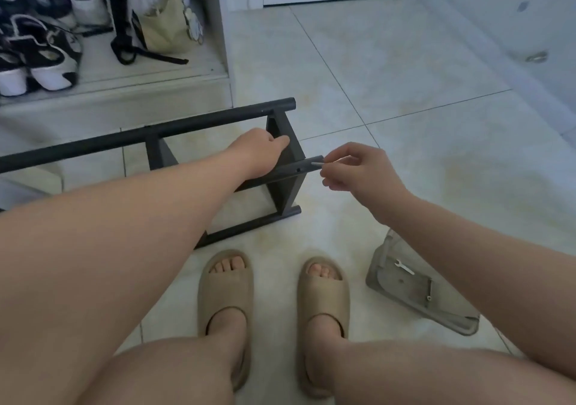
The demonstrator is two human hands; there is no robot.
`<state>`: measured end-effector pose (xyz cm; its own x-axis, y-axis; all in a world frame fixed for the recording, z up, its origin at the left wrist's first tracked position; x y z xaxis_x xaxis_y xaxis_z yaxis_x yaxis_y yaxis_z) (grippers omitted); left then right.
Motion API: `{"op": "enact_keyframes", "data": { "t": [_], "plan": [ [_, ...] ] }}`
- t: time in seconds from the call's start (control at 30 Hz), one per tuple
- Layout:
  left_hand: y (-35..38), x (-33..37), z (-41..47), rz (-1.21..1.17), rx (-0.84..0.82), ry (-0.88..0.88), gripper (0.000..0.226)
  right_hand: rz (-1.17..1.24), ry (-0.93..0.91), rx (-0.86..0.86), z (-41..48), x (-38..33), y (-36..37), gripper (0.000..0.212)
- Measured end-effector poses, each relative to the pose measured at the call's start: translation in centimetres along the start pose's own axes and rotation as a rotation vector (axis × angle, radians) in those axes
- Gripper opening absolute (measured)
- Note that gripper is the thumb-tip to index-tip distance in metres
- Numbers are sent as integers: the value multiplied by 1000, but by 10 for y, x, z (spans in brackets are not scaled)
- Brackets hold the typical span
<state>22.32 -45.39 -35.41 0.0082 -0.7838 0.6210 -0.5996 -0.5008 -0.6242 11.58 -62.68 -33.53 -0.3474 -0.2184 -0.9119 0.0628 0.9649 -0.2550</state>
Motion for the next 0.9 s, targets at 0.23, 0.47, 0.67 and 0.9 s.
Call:
{"op": "enact_keyframes", "data": {
  "t": [0.23,0.47,0.67,0.9],
  "plan": [
    [31,0,30,-259,-261,-73,33,12,18,-48,9,9,0,8],
    [30,-9,37,-232,-264,-30,30,-24,3,-79,12,15,15,6],
    [29,-15,42,-183,-158,17,34,-85,-15,-67,12,15,18,8],
    [29,-15,40,-224,-213,-1,36,-140,-18,-81,11,17,20,5]
  ]
}}
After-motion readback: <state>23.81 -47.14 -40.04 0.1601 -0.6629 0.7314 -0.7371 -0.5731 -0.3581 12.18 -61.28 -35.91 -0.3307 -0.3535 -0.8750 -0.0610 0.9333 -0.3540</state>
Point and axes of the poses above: each hand's wrist, its own z-axis towards the middle knuckle, its own y-axis out of the palm, x = y × z, the point moved 4 cm from there along z, towards the middle knuckle, and after that the axes turned 9 degrees about -x, right-handed, at the moved point
